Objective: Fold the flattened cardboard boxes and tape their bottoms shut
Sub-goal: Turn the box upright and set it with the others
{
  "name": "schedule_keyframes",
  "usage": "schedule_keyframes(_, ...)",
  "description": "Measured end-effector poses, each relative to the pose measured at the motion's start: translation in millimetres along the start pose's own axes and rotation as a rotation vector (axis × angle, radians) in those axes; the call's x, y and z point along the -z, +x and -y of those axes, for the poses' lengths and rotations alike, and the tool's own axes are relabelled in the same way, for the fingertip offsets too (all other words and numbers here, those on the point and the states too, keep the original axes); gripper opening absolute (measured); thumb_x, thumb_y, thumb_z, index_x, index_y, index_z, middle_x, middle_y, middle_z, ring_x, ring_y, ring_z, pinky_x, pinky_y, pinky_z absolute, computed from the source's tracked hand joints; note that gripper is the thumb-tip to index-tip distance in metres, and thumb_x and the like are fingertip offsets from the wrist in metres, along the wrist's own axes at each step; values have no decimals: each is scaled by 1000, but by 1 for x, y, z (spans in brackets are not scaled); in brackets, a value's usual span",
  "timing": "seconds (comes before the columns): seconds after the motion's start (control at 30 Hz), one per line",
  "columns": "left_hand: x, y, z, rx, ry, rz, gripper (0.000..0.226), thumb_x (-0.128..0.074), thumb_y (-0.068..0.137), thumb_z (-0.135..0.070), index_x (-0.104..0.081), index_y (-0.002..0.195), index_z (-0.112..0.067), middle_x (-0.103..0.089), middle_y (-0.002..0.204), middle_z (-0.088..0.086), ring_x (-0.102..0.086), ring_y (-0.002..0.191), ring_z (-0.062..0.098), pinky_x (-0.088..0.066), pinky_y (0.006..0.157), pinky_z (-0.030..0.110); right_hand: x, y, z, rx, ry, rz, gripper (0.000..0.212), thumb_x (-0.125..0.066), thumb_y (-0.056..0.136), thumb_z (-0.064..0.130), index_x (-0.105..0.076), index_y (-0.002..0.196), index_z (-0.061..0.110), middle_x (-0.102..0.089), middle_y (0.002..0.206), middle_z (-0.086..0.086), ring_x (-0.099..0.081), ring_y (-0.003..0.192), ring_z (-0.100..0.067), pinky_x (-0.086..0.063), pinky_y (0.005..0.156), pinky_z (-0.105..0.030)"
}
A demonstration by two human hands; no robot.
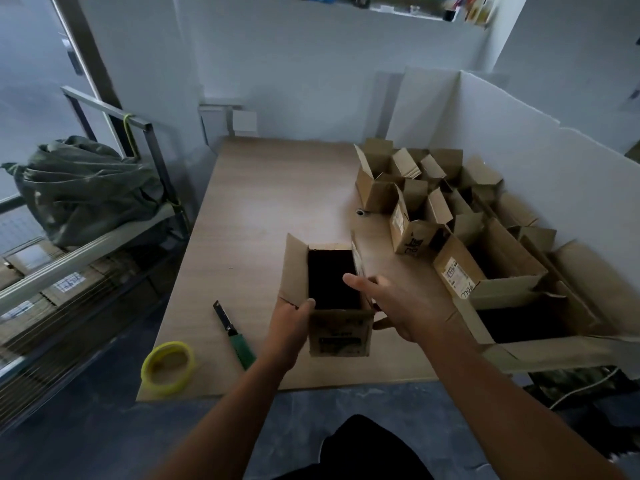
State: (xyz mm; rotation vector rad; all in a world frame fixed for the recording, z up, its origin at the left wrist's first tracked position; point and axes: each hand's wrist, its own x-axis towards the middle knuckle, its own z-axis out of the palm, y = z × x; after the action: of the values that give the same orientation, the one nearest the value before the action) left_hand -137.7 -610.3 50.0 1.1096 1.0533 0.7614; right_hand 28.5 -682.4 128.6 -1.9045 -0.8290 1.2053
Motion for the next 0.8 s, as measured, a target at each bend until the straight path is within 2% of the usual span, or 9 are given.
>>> schedule_keyframes(0.13, -13, 9, 15, -6, 49, -42, 46, -69, 85, -33, -61, 126, -15, -70, 111, 6, -67, 102, 24, -59, 83, 41, 9, 22, -8, 68, 12, -204, 29, -54, 103, 41, -53, 120, 17, -60, 97, 2, -59, 83, -13, -51, 62, -29)
schedule_keyframes(0.27, -9, 28, 29, 221, -257, -147, 17, -66, 94, -26, -61, 93, -9, -66, 91, 10, -64, 93, 30, -55, 85, 49, 31, 50, -26, -18, 344, -213, 16, -47, 108, 22, -58, 116, 14, -64, 103, -9, -64, 89, -21, -59, 69, -36)
schedule_keyframes(0.33, -6, 33, 36, 334, -307, -122, 14, -58, 103, -27, -60, 108, -14, -68, 101, 10, -66, 95, 30, -57, 91, 54, 40, 65, -45, 3, 266, -218, 22, -49, 107, 18, -58, 124, 9, -66, 107, -11, -66, 88, -19, -59, 67, -32)
schedule_keyframes(0.43, -4, 35, 43, 397, -189, -106, 39, -67, 97, -25, -51, 133, -18, -67, 123, 13, -68, 107, 31, -57, 92, 55, 46, 82, -72, 23, 17, -166, 27, -56, 101, 19, -54, 128, 16, -68, 111, -9, -68, 91, -21, -60, 67, -34)
schedule_keyframes(0.5, -3, 37, 42, 264, 132, -199, 64, -77, 89, -27, -42, 142, -20, -57, 137, 12, -60, 121, 29, -53, 101, 52, 48, 92, -83, 43, -140, -183, 43, -61, 97, 21, -48, 137, 19, -67, 118, -6, -67, 99, -23, -61, 82, -47)
schedule_keyframes(0.6, -6, 46, 26, -414, 966, -296, 72, -78, 82, -15, -43, 144, -20, -41, 145, 11, -37, 138, 30, -36, 116, 45, 45, 101, -91, 220, -468, -352, 74, -67, 92, 23, -26, 154, 17, -44, 147, -14, -44, 135, -32, -42, 111, -48)
schedule_keyframes(0.67, -15, 59, 3, -723, 1325, -91, 62, -71, 82, -11, -53, 139, -23, -40, 150, 12, -29, 146, 35, -26, 122, 51, 45, 103, -90, 478, -838, -478, 79, -70, 85, 23, -30, 153, 17, -32, 154, -20, -23, 147, -42, -25, 119, -55)
schedule_keyframes(0.73, -25, 77, -15, -641, 1575, 252, 59, -69, 89, -24, -51, 145, -26, -34, 159, 7, -18, 153, 31, -10, 127, 46, 46, 102, -81, 646, -1011, -366, 69, -65, 86, 39, -43, 148, 17, -29, 159, -17, -11, 152, -42, -12, 124, -59)
schedule_keyframes(0.8, -30, 99, -22, -548, 1703, 391, 61, -57, 97, -27, -38, 155, -25, -25, 165, 6, -12, 155, 29, 0, 125, 39, 45, 101, -75, 638, -1150, -171, 78, -43, 89, 67, -49, 147, 15, -24, 165, -12, 0, 156, -35, 0, 124, -59)
